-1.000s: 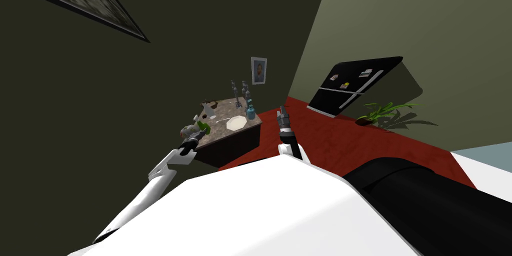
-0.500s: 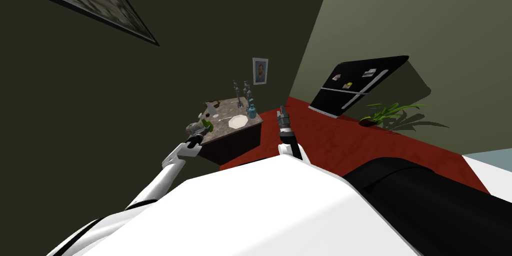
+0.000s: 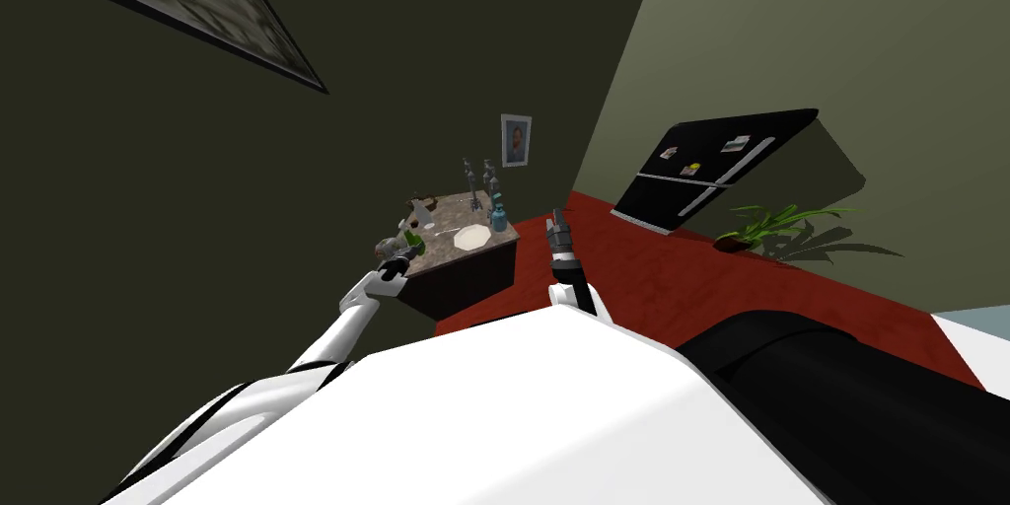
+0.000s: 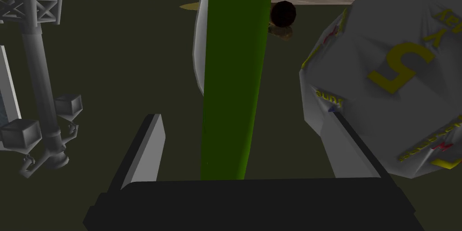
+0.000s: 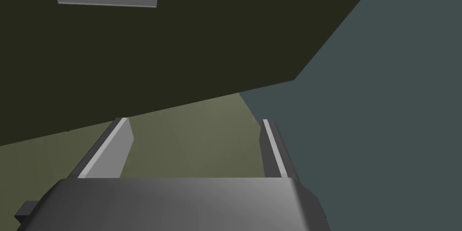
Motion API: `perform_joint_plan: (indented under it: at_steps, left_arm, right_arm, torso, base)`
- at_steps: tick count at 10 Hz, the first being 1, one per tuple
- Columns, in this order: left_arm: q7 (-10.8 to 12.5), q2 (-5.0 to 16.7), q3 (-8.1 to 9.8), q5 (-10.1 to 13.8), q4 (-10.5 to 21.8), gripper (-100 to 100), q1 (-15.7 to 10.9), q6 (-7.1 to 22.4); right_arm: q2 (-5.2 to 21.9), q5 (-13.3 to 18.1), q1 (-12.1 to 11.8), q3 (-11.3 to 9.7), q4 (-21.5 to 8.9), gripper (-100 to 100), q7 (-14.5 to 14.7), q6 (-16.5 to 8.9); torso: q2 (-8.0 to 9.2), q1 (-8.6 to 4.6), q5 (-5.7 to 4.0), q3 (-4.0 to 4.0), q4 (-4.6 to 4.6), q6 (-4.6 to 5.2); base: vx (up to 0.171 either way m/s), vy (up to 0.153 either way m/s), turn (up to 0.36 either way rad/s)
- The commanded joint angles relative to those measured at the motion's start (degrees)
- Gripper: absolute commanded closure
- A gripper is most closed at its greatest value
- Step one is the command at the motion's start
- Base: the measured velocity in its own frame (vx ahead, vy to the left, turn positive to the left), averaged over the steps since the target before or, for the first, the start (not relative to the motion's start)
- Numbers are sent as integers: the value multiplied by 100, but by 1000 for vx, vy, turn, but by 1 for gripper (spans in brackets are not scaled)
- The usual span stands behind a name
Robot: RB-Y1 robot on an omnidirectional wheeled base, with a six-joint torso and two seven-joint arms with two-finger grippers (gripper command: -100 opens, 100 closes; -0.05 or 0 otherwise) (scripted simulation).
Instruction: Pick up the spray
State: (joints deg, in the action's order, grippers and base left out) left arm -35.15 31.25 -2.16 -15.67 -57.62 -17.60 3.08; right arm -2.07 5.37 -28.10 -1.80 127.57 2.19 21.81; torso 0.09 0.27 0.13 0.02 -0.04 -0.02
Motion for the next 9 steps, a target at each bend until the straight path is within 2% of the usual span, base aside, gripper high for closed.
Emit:
perform_joint_plan:
  at_steps: [1,3,4,5,6,8,9]
  left_arm:
    - [-38,2,-41,25,286,-100,-286,-48]
    - [-38,2,-41,25,571,-100,-567,-48]
    - [-38,2,-41,25,729,-100,-567,-48]
    - [-292,-159,-236,111,935,-100,-845,-212]
    - [-292,-159,-236,111,1024,-100,-992,-212]
    - [-292,-159,-236,111,1475,-100,-1394,-212]
    - [-292,-159,-236,111,1606,-100,-1394,-212]
  right_arm:
    - [0,0,0,0,0,0,0,0]
    - [0,0,-1,0,0,0,0,0]
    - [0,0,-1,0,0,0,0,0]
    - [0,0,-1,0,0,0,0,0]
    - [0,0,-1,0,0,0,0,0]
    - [0,0,0,0,0,0,0,0]
    - [0,0,0,0,0,0,0,0]
  torso:
    - [0,0,0,0,0,0]
    - [-20,0,-1,-10,-3,0]
    - [-28,-3,-1,-15,-5,0]
    - [-31,-3,-1,-18,-7,-1]
    - [-12,1,0,-8,-3,-2]
    - [-9,1,-1,-4,-1,0]
    - [-17,-2,-1,-9,-3,0]
  base:
    - [-50,14,-6]
    - [-7,5,-6]
    - [8,-2,-1]
    - [-65,14,148]
    - [-85,17,70]
    - [-37,11,-11]
    - [0,0,0]
